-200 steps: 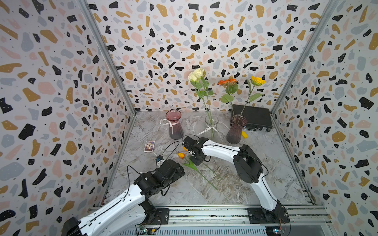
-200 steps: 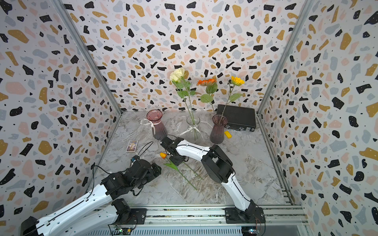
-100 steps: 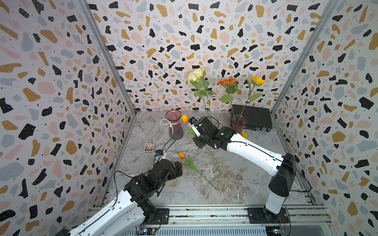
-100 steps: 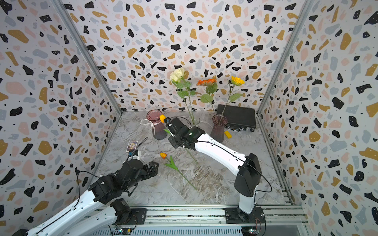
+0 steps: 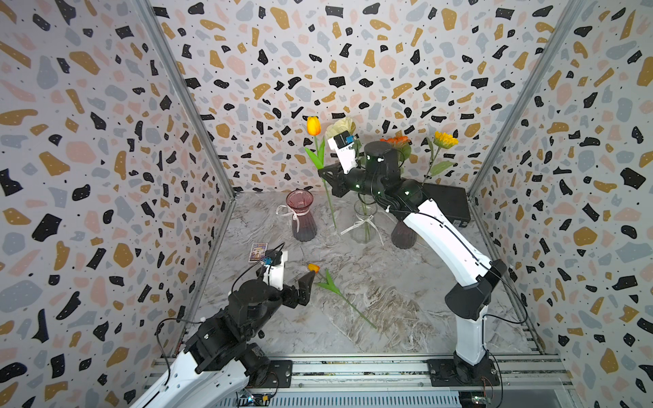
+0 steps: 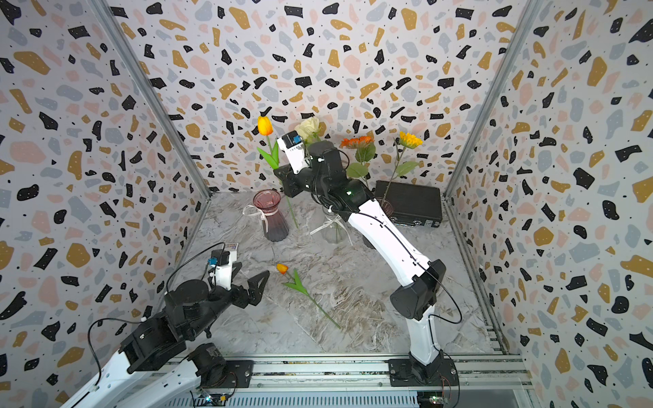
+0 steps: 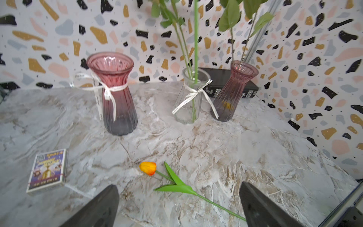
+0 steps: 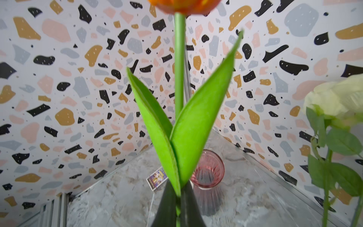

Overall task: Arrange the flowers in different vases according to their variety
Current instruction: Pick up the flower at the center of the board.

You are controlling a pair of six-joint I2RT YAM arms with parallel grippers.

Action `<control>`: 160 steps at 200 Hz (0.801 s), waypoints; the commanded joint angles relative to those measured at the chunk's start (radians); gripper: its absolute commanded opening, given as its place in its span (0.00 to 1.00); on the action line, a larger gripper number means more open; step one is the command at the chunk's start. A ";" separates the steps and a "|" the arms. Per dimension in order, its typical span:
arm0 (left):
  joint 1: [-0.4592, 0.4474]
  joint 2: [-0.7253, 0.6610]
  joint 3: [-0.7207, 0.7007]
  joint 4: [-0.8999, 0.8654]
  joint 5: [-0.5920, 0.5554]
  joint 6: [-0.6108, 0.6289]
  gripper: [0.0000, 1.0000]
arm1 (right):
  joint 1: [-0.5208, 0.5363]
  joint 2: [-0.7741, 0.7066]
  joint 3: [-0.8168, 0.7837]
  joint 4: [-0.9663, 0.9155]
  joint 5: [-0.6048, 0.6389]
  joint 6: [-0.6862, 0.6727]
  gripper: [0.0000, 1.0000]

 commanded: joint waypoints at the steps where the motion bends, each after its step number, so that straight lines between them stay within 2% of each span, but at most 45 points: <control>1: -0.003 -0.037 0.010 0.079 0.059 0.161 1.00 | -0.012 0.060 0.053 0.193 -0.143 0.068 0.00; 34: -0.004 -0.063 0.013 0.039 0.060 0.237 1.00 | -0.031 0.177 0.096 0.436 -0.188 0.131 0.00; 58: -0.002 -0.072 0.017 0.033 0.062 0.292 1.00 | -0.041 0.264 0.171 0.524 -0.193 0.150 0.00; 91: -0.003 -0.100 -0.002 0.064 0.049 0.355 1.00 | -0.059 0.337 0.263 0.579 -0.196 0.206 0.00; 160: -0.003 -0.122 -0.023 0.039 0.044 0.415 1.00 | -0.075 0.356 0.266 0.659 -0.160 0.239 0.00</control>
